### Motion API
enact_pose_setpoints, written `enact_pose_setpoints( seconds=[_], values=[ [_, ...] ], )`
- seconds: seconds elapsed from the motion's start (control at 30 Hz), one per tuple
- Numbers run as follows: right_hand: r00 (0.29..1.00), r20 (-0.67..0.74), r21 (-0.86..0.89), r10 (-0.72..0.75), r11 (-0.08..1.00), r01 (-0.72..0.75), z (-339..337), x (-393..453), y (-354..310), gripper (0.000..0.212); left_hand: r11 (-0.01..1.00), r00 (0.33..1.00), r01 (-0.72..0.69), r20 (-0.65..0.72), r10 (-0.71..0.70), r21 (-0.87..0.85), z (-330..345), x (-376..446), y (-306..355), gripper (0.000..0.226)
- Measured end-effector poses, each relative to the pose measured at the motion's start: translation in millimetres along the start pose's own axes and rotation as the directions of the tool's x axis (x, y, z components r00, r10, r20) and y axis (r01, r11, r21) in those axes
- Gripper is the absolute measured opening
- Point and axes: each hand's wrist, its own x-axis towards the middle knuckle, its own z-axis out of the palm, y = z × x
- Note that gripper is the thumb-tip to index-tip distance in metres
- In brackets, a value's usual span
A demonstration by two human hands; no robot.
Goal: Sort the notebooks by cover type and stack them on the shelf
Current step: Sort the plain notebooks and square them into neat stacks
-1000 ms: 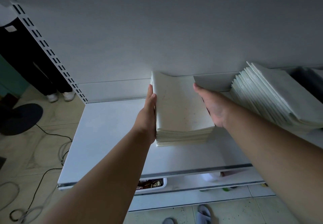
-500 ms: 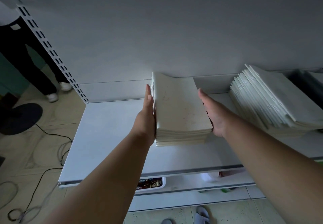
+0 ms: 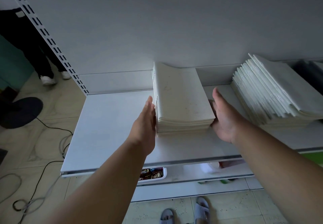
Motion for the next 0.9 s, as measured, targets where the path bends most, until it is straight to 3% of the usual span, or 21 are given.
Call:
enact_pose_setpoints(
  seconds=[0.13,0.27,0.37,0.43,0.5,0.57,0.63,0.77,0.9],
  values=[
    [0.999,-0.034,0.098,-0.022,0.995,0.025,1.7,-6.0,13.0,0.073,1.000,1.000,-0.014,-0.009,0.014,-0.013,5.2,-6.0,-10.1,0.045],
    [0.999,-0.011,0.051,-0.040,0.998,0.041,4.2,-8.9,8.7,0.076,0.999,0.999,-0.001,0.035,0.002,-0.034,11.3,-8.7,-2.1,0.044],
    [0.997,0.024,0.020,-0.067,0.998,0.067,-3.9,-15.8,17.5,0.082,1.000,0.999,0.006,-0.047,-0.006,-0.008,5.1,-13.9,-4.6,0.046],
    [0.993,0.009,-0.252,-0.115,0.961,0.113,-18.7,-19.0,32.9,0.090,0.993,0.988,0.009,-0.155,0.009,0.115,-3.5,-21.3,-13.0,0.052],
    [0.974,-0.007,-0.557,-0.225,0.810,0.183,-25.1,-30.1,40.0,0.083,0.970,0.980,0.020,-0.195,0.029,0.241,-16.2,-26.1,-25.5,0.055],
    [0.945,0.003,-0.634,-0.326,0.731,0.254,-23.4,-34.8,39.4,0.064,0.876,0.981,0.010,-0.175,0.085,0.482,-24.8,-26.1,-33.9,0.054],
    [0.934,0.028,-0.687,-0.355,0.672,0.276,-18.0,-33.2,38.2,0.049,0.689,0.977,0.007,-0.151,0.149,0.725,-19.2,-32.0,-25.0,0.053],
    [0.887,0.097,-0.822,-0.451,0.466,0.327,-17.7,-18.5,38.1,0.061,0.322,0.963,-0.014,-0.074,0.260,0.947,-2.5,-37.9,-11.4,0.040],
    [0.860,0.148,-0.891,-0.489,0.311,0.330,-22.0,-5.6,43.2,0.074,0.243,0.950,0.008,-0.083,0.301,0.970,-1.2,-32.2,-10.8,0.047]
  ],
)
